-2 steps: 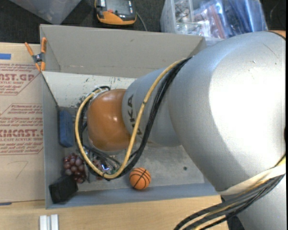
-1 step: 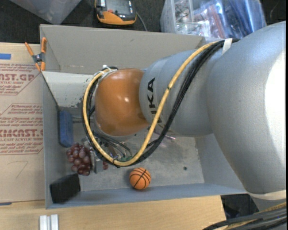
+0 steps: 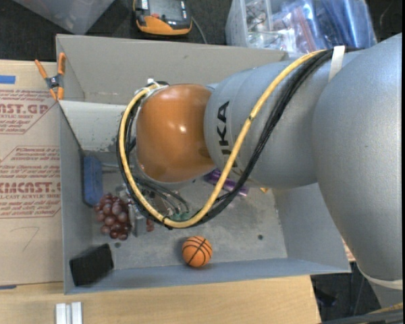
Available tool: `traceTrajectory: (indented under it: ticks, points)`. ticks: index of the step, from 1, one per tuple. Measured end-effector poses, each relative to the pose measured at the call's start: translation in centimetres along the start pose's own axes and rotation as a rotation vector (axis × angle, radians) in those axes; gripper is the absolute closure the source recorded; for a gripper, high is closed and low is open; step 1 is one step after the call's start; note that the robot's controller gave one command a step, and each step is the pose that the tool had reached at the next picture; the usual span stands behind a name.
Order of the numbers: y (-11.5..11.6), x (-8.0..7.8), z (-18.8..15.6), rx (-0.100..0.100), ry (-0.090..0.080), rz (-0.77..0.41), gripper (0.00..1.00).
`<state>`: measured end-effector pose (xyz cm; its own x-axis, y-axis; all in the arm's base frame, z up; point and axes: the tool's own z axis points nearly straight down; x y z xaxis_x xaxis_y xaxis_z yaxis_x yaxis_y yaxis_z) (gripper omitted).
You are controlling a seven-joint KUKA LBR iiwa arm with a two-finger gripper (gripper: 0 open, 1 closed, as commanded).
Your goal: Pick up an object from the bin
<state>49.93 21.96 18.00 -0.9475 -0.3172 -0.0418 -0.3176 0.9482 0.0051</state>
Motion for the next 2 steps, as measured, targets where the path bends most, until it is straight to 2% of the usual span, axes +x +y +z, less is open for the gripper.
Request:
traceTrajectory:
  ticks: [1, 2]
  points:
    - [-4.8, -1.3, 2.4, 0.0, 0.001, -0.269, 1.0]
    - [-2.8, -0.9, -6.3, -0.004, 0.0, -0.098, 1.0]
